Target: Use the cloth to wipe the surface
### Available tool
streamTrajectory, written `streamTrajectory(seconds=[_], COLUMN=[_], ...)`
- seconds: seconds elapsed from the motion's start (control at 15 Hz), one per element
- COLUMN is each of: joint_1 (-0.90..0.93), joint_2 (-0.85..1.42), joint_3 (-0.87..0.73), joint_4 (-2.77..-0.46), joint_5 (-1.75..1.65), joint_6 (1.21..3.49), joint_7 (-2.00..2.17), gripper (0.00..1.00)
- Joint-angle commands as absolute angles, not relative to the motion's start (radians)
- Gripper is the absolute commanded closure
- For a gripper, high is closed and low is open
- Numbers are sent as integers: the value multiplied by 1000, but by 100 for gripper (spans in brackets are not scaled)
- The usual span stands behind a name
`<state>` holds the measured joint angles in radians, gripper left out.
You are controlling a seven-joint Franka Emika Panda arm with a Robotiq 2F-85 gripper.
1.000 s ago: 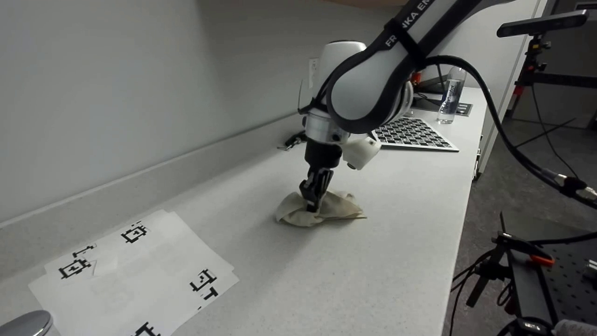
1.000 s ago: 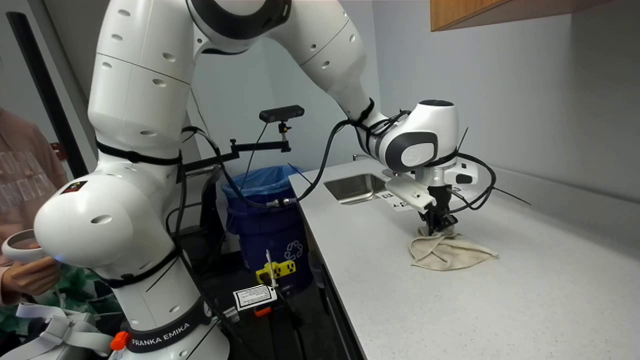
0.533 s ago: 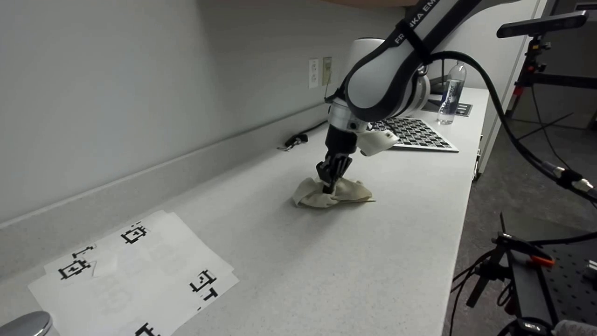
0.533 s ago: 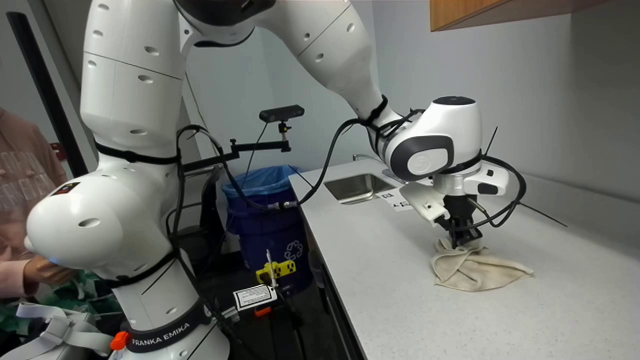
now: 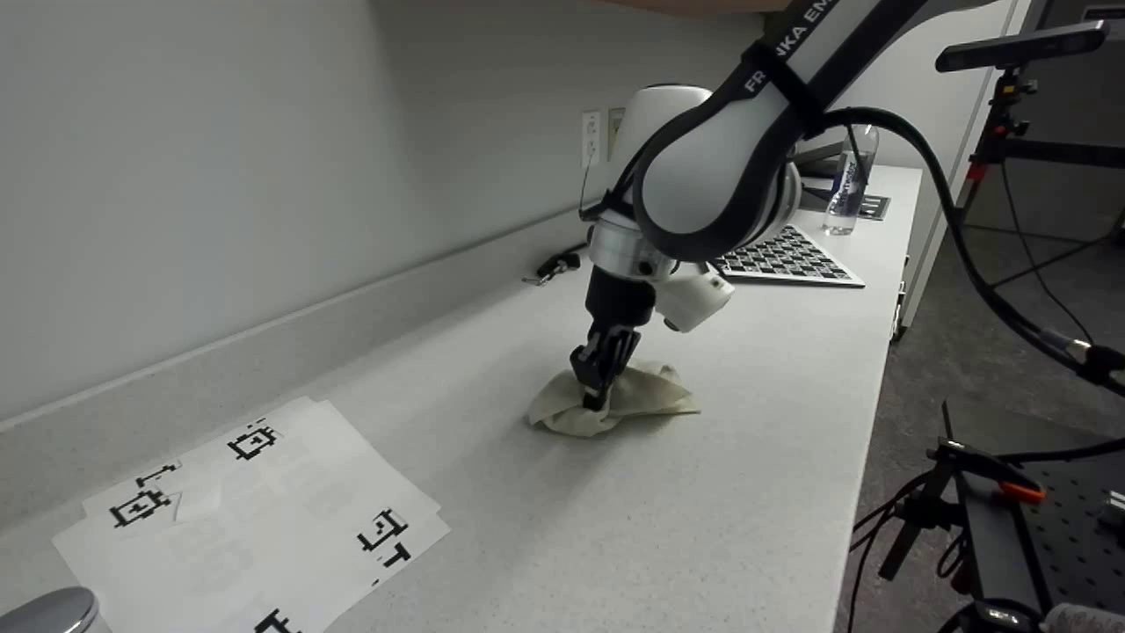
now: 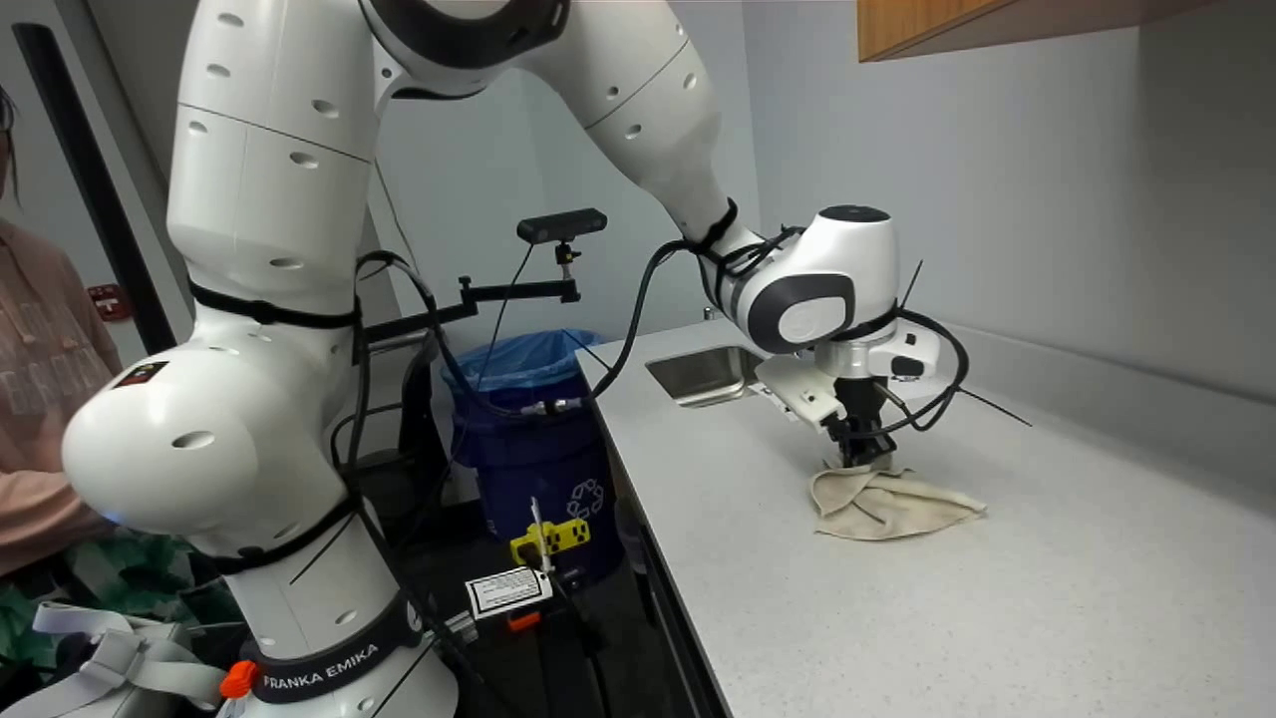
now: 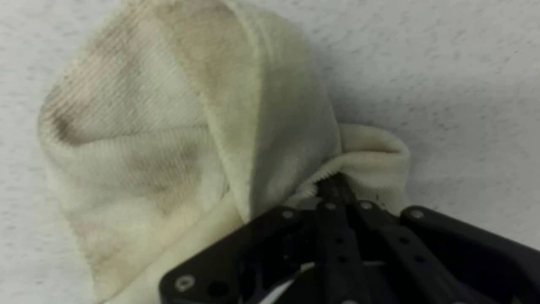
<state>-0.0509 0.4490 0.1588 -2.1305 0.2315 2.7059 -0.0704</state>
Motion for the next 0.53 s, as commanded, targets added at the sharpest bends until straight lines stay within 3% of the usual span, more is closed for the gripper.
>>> streamTrajectory(seconds=[0.0,0.47], joint_1=[0,111], joint_2=[502,507], joint_3=[242,377], joint_4=[-2098,-2132], joint_5=[254,239], joint_6=[2654,2592], joint_7=[-102,-170], gripper=[100,100])
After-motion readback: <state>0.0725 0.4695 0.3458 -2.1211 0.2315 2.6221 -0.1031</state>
